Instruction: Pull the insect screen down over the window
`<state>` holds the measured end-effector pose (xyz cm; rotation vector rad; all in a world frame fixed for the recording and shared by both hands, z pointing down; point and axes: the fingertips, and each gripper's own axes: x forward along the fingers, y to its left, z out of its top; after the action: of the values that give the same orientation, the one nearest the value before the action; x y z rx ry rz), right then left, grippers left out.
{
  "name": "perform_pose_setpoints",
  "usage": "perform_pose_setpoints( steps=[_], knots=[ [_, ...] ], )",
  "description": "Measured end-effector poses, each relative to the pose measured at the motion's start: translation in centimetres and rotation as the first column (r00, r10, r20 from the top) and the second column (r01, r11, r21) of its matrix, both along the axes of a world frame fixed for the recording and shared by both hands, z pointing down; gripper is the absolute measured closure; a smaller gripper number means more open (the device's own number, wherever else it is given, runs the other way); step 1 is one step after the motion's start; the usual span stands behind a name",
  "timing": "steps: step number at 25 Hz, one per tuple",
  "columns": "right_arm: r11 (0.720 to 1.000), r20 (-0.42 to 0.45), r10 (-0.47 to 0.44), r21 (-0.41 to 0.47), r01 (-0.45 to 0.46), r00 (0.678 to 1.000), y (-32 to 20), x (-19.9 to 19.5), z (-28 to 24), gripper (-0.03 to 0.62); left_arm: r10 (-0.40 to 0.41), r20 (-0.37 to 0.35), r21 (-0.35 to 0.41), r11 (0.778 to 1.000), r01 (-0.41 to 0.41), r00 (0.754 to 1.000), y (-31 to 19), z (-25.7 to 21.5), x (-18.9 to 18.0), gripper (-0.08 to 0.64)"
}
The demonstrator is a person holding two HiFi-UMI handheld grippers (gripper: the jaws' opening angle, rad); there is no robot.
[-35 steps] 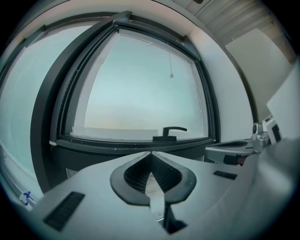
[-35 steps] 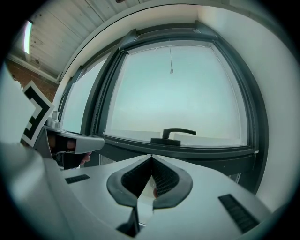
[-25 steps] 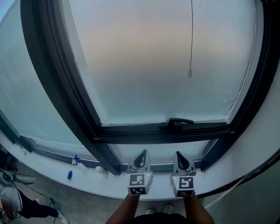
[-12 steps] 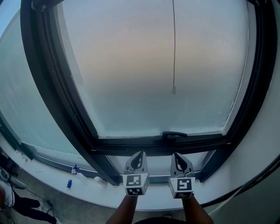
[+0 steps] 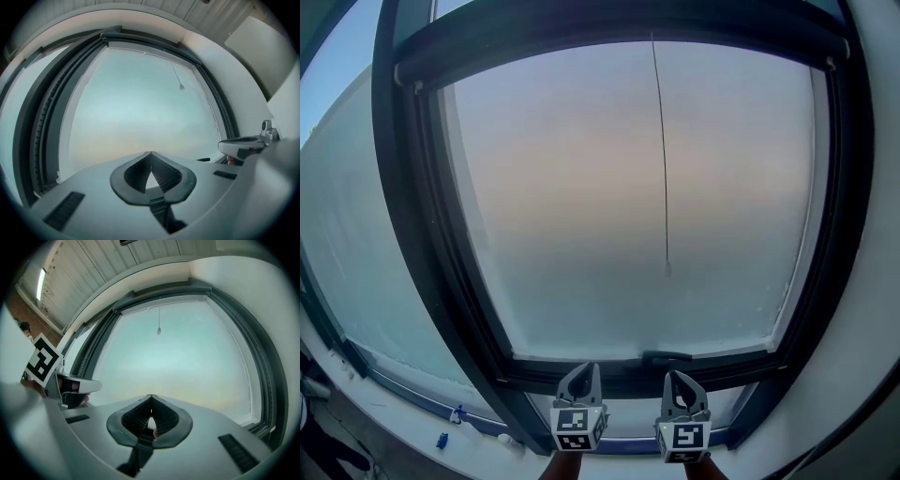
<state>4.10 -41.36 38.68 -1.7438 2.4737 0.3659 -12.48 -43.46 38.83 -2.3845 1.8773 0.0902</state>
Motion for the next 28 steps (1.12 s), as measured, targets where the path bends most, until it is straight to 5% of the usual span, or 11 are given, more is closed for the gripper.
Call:
perform_pose_setpoints(
  steps=[10, 16, 23, 28],
  knots=[
    [0.995, -0.172, -0.007, 0.094, 0.023, 0.985, -1.1, -0.5, -3.7, 0.589, -0.055, 0.124, 0.125, 0.991, 0.039, 0.991, -0.8, -5.7, -1.0, 0.557],
    [0.992, -0.133, 0.045, 0.120, -0.029, 0.990, -2.5, 1.0, -7.1, 0.589, -0.079, 0.209, 0.187, 0.982, 0.039, 0.975, -1.7, -9.6, -1.4, 0.557],
    [0.960, -0.198, 0.127, 0.269, -0.071, 0.972, -3.3, 1.0, -13.6, 0.589, -0.100, 0.311, 0.204, 0.978, 0.036, 0.945, -3.8, -13.3, -1.4, 0.557],
    [0.942, -0.218, 0.166, 0.323, -0.089, 0.962, -3.3, 1.9, -16.7, 0.589, -0.175, 0.417, 0.243, 0.967, 0.076, 0.892, -4.6, -17.1, -1.8, 0.557]
  ],
)
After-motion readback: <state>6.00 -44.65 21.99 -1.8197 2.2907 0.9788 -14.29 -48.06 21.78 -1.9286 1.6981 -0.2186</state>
